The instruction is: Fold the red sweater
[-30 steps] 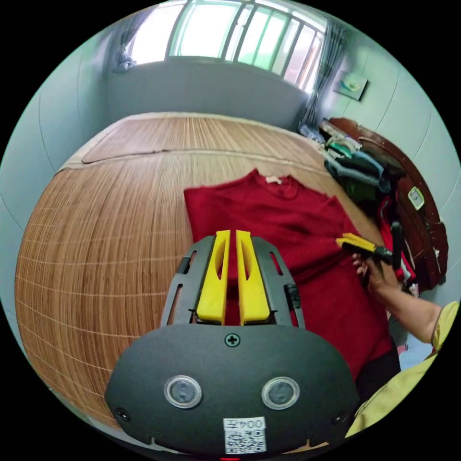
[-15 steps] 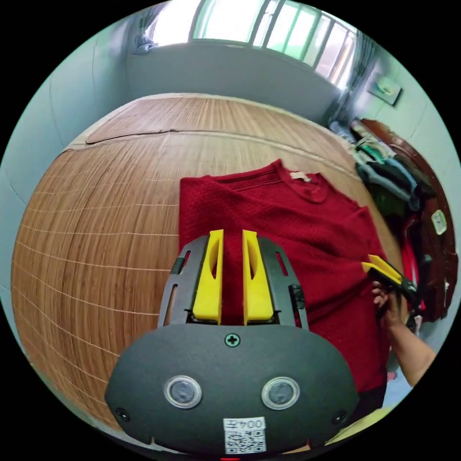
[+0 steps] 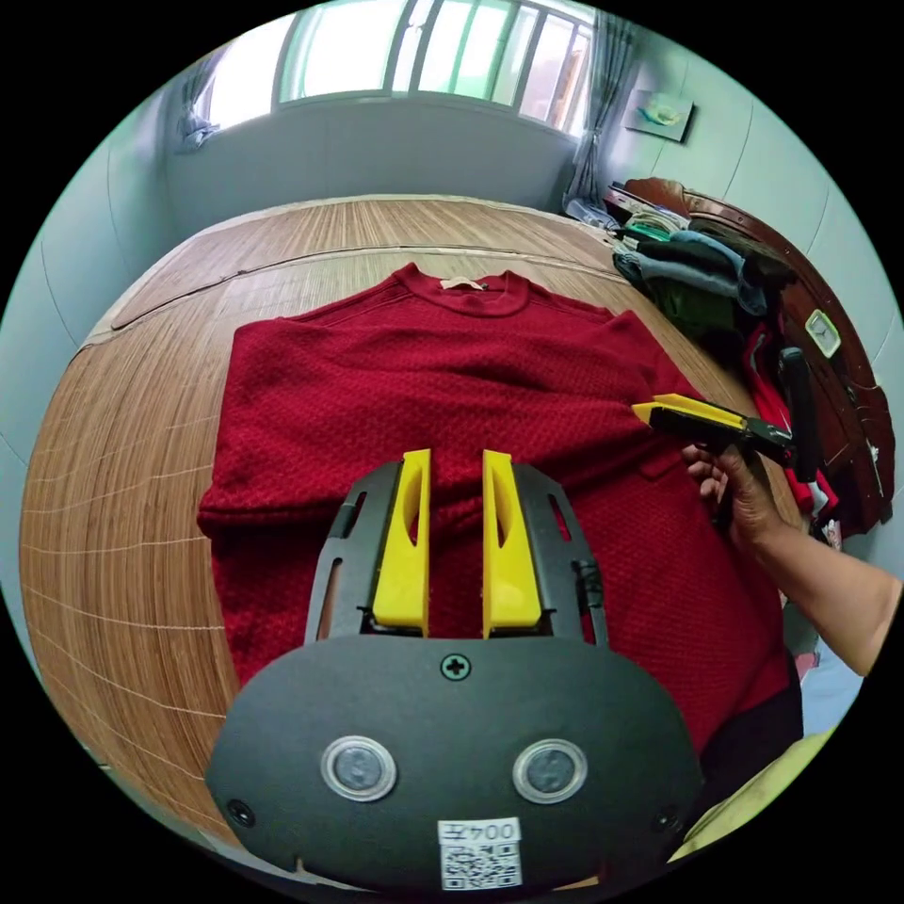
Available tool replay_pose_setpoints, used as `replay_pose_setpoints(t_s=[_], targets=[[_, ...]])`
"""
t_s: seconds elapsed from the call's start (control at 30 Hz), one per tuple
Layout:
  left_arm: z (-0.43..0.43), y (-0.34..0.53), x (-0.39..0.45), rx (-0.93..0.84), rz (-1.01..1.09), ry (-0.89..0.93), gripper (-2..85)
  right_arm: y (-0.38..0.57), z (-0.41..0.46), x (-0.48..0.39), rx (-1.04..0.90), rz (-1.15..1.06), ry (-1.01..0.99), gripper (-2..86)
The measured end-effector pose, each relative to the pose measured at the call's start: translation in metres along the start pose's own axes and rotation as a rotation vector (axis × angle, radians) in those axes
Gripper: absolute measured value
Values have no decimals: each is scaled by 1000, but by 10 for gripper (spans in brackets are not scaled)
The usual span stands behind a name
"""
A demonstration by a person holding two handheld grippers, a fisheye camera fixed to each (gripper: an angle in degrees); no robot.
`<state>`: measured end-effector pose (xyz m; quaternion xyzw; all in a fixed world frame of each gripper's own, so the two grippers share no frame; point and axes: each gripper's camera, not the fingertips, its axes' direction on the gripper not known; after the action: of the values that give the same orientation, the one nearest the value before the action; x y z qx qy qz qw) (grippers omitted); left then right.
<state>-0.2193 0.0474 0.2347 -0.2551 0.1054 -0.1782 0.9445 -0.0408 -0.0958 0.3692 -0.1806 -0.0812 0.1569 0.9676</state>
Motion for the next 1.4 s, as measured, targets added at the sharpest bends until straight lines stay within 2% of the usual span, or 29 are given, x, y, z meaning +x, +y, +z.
replay_pose_setpoints(t_s=[0.6,0.7,0.83,1.03,1.17,1.27,1.4], targets=[[30,12,8,48,18,-46,83,-38,-30,29,-14,15,-27,160],[34,12,8,51,18,-44,83,-58,-45,39,-73,11,-32,135],[39,13,12,58,27,-61,82,-103,-99,15,96,-135,-160,104],[46,12,9,62,19,-41,82,-197,-54,-50,-78,-353,-191,87],[50,12,10,66,19,-41,82,-229,-17,-79,-161,-490,-76,96],[53,11,9,68,18,-38,82,-243,4,-80,-228,-511,-38,105],[56,11,10,69,19,-41,82,-254,6,-72,-239,-497,-85,107]])
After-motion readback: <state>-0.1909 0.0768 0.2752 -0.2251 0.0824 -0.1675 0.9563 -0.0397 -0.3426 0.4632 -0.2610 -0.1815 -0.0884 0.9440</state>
